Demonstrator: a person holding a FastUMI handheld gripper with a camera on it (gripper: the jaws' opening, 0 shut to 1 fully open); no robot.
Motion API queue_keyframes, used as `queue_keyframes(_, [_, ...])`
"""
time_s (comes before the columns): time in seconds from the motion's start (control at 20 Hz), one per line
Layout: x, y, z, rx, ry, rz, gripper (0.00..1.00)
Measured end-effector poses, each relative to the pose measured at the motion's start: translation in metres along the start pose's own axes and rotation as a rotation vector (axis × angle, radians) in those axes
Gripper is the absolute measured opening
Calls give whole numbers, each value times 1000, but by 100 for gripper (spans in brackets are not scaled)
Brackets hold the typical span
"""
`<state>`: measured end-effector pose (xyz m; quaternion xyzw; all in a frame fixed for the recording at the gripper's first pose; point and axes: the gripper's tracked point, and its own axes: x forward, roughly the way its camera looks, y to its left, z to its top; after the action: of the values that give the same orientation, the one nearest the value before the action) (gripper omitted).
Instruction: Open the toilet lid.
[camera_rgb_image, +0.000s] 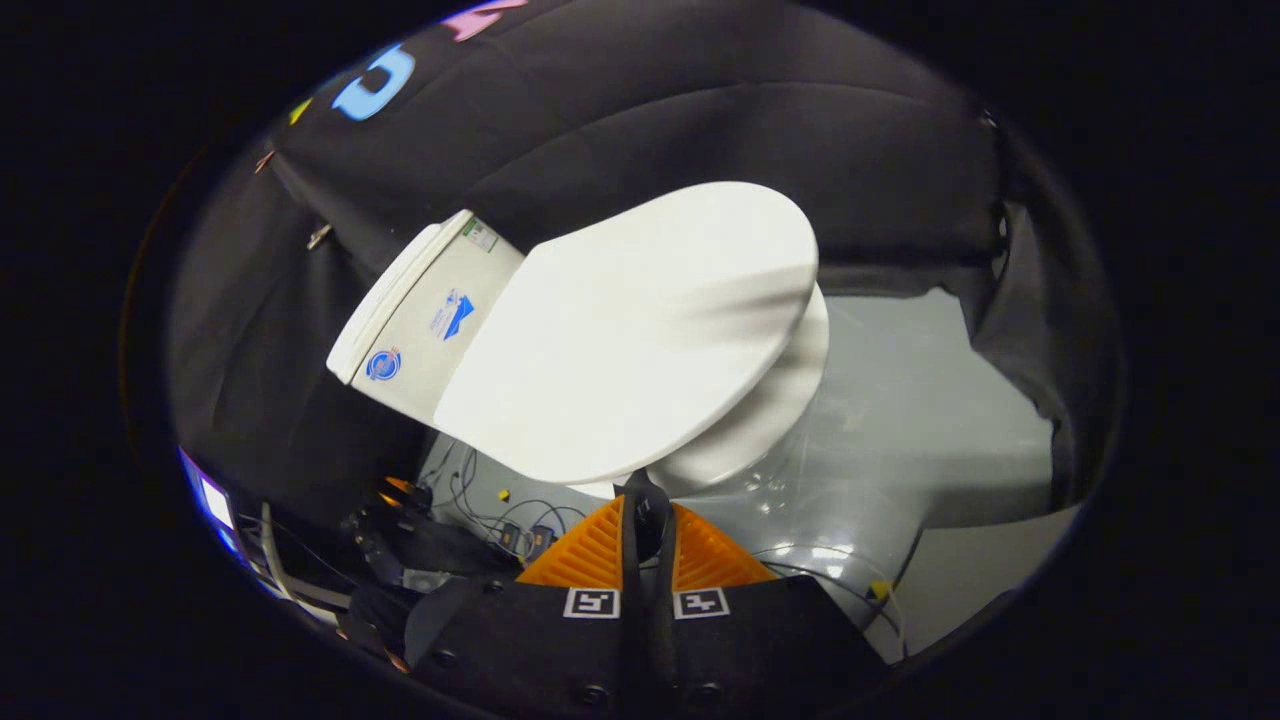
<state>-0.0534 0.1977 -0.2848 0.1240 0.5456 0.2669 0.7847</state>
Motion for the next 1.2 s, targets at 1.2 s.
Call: queue_keyframes(1.2, [-90,256,147,-250,-359,-19,5])
